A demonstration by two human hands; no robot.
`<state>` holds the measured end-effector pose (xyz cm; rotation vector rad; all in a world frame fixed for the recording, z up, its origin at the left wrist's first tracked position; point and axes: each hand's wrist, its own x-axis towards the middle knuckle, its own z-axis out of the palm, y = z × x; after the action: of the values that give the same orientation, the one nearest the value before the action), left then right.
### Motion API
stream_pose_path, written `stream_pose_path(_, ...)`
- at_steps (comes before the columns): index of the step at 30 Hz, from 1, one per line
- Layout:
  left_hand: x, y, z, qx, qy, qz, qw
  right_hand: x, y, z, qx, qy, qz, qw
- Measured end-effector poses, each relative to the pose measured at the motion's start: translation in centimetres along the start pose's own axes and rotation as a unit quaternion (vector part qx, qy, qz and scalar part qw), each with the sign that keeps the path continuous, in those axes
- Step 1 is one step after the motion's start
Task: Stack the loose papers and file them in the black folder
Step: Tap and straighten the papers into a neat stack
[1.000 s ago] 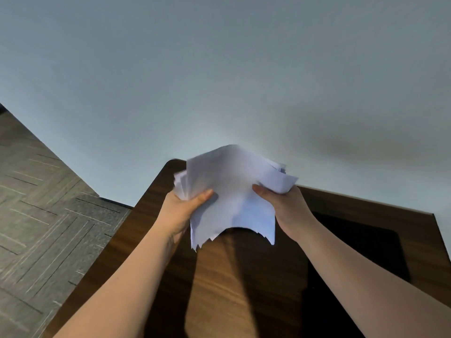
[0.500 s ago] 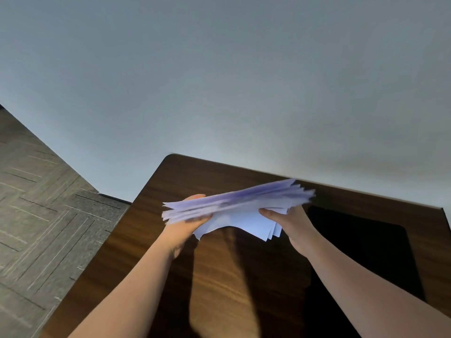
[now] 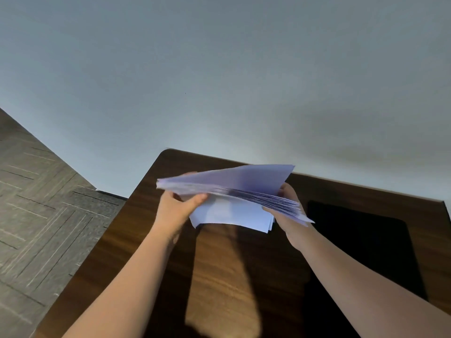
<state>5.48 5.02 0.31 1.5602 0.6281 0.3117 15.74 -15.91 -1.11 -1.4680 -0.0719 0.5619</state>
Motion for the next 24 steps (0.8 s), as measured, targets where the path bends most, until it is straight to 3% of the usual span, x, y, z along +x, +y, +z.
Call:
stream_pose_path(2, -0.1, 2.7, -0.1, -0.036, -0.02, 0.069, 0.997, 0.1, 0.0, 0.0, 0.02, 0.025, 0.006, 0.999)
stream_pose_path(5, 0.1, 3.9, 0.0, -0.086, 0.026, 0.119, 0.989, 0.8, -0.2, 0.7, -0.031, 0.056, -0.03, 0.998)
stream_pose_path(17, -0.7, 6.7, 1.9, -0.149, 0.205, 0.125, 0.959, 0.7, -1.5, 1.4, -0.038, 0.059, -0.077, 0.995)
stream_pose_path(21, -0.2, 6.5, 1.9, -0.17, 0.181, 0.119, 0.961, 0.5, -2.3, 1.2, -0.033, 0.021, -0.087, 0.995)
stream_pose_path(24, -0.3, 5.4, 1.9, -0.127, 0.134, 0.138, 0.973, 0.3, -3.7, 1.2, -0.013, 0.004, -0.118, 0.993)
